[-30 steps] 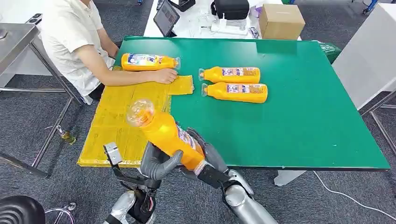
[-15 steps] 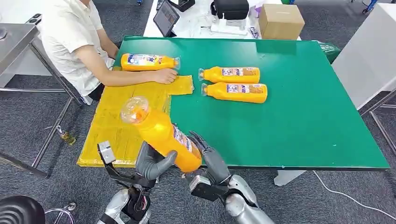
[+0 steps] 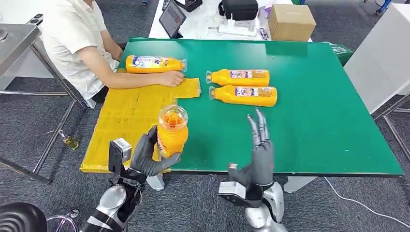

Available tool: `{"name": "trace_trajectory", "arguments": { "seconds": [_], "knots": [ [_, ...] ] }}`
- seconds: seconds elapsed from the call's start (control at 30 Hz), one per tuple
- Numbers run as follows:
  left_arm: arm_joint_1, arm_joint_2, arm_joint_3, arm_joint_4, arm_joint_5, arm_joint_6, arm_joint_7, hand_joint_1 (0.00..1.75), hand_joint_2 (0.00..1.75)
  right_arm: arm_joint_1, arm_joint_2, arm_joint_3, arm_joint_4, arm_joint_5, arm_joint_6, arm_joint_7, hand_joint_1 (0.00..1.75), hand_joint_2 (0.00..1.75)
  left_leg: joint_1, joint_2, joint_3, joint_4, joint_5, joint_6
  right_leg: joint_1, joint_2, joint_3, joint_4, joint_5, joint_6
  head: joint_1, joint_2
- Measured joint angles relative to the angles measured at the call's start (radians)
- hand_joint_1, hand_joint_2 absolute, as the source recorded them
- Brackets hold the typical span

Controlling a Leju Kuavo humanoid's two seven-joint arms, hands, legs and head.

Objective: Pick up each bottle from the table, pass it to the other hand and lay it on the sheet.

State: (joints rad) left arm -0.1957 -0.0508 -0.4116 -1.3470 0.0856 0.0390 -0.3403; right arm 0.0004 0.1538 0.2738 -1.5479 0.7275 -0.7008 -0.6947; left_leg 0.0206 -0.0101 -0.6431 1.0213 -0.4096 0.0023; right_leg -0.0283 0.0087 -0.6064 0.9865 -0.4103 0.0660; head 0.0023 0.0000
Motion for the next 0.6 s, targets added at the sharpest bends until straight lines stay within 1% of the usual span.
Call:
{"name": "trace_trajectory", "arguments": {
  "seconds": [0.13, 0.2, 0.3, 0.37, 0.53, 0.6],
  "knots": [
    [-0.036, 0.021, 0.011, 0.01, -0.094, 0.052, 0.042, 1.75, 1.75, 0.016, 0.068, -0.123, -0.193, -0.036, 0.0, 0.0, 0.0, 0.0, 0.0, 0.0, 0.0, 0.0, 0.0, 0.0, 0.0, 0.0, 0.0, 0.0, 0.0, 0.0, 0.0, 0.0],
    [-0.056, 0.036, 0.021, 0.017, -0.189, 0.09, 0.066, 1.75, 1.75, 0.021, 0.084, -0.146, -0.246, -0.066, -0.001, 0.0, 0.0, 0.0, 0.0, 0.0, 0.0, 0.0, 0.0, 0.0, 0.0, 0.0, 0.0, 0.0, 0.0, 0.0, 0.0, 0.0],
    [-0.071, 0.075, 0.04, 0.024, -0.312, 0.117, 0.103, 1.75, 1.75, 0.022, 0.103, -0.145, -0.271, -0.094, 0.0, -0.001, 0.0, 0.0, 0.0, 0.002, 0.0, 0.0, 0.0, -0.001, 0.001, 0.001, 0.0, 0.001, 0.001, -0.001, 0.0, 0.0],
    [-0.061, 0.106, 0.069, 0.023, -0.394, 0.115, 0.119, 1.75, 1.75, 0.022, 0.107, -0.125, -0.267, -0.114, 0.0, -0.001, 0.0, 0.0, 0.001, 0.002, 0.0, 0.0, 0.0, -0.001, 0.002, 0.001, -0.001, 0.001, 0.0, -0.001, 0.0, 0.0],
    [-0.031, 0.15, 0.122, 0.023, -0.475, 0.109, 0.14, 1.75, 1.75, 0.022, 0.111, -0.075, -0.254, -0.138, 0.0, -0.001, 0.0, 0.0, 0.002, 0.0, -0.001, 0.0, 0.001, -0.002, 0.002, 0.0, -0.001, 0.002, -0.001, -0.002, 0.0, 0.0],
    [-0.018, 0.164, 0.143, 0.023, -0.545, 0.104, 0.161, 1.75, 1.75, 0.022, 0.112, -0.056, -0.243, -0.192, 0.001, -0.001, 0.0, 0.0, 0.002, 0.001, -0.002, -0.001, 0.001, -0.002, 0.002, 0.001, -0.001, 0.002, -0.001, -0.002, 0.0, 0.0]
  ]
}}
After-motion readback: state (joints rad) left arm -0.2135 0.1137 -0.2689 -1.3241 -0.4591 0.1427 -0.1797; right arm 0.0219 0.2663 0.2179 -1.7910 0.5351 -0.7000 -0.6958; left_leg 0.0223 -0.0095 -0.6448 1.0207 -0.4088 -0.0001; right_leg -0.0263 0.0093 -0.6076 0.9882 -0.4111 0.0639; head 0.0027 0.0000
